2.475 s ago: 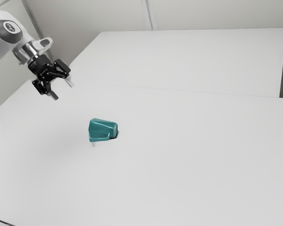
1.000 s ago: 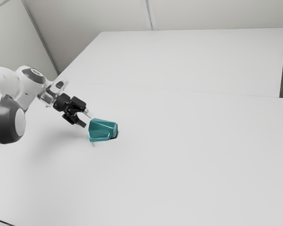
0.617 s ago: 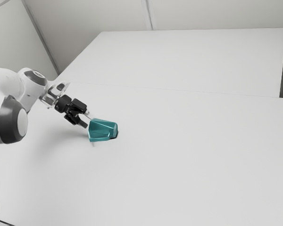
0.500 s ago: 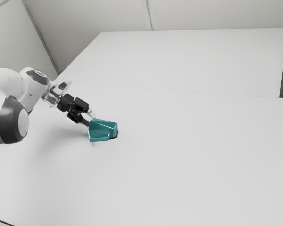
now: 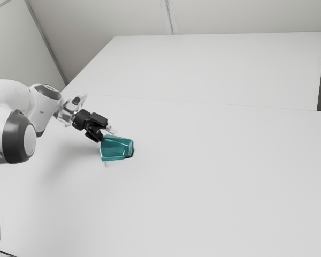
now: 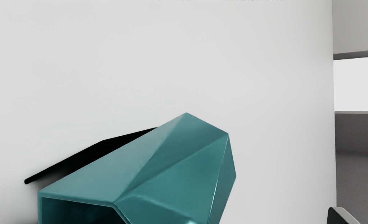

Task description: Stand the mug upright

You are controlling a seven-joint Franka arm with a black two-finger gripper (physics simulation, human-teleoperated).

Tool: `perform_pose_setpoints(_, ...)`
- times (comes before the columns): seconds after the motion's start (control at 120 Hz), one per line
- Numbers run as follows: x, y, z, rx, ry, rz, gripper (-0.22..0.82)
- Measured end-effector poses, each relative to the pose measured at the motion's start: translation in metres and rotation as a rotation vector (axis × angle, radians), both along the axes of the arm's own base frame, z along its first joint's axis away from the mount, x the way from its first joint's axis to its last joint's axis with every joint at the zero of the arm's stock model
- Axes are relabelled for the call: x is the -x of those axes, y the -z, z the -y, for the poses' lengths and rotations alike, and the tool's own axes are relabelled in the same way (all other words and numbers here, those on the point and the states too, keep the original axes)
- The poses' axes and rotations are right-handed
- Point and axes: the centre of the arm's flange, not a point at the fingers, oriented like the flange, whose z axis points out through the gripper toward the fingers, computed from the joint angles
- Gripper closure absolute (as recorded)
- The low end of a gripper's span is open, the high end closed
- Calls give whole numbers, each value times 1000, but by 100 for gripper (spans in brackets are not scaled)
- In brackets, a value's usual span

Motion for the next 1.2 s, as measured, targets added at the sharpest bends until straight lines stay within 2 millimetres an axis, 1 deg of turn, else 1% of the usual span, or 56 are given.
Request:
perform_pose_setpoints(0.067,0,0,1,6,0,4,13)
perform_pose_setpoints(0.2,-1,-1,3,19,3,11,42)
perform_pose_setpoints(0.258,-2,-2,6,27,7,14,52)
perform_pose_setpoints(0.333,-3,-5,9,40,10,20,62)
perform_pose_setpoints(0.433,-6,-10,17,56,24,32,69)
perform_pose_setpoints(0.533,-8,-18,21,63,34,47,73)
perform_pose_setpoints(0.633,-11,-25,26,67,46,61,75)
perform_pose_setpoints(0.7,-12,-33,26,67,49,74,76)
perform_pose_setpoints(0.792,-12,-48,27,64,53,96,77)
perform_pose_setpoints(0.867,-12,-65,31,55,64,120,77)
perform_pose_setpoints(0.975,-14,-95,48,22,110,151,78)
perform_pose_setpoints(1.05,-13,-112,58,-15,142,160,78)
perform_pose_setpoints(1.108,-11,-121,64,-48,162,158,78)
perform_pose_setpoints(1.2,-9,-130,70,-102,187,141,78)
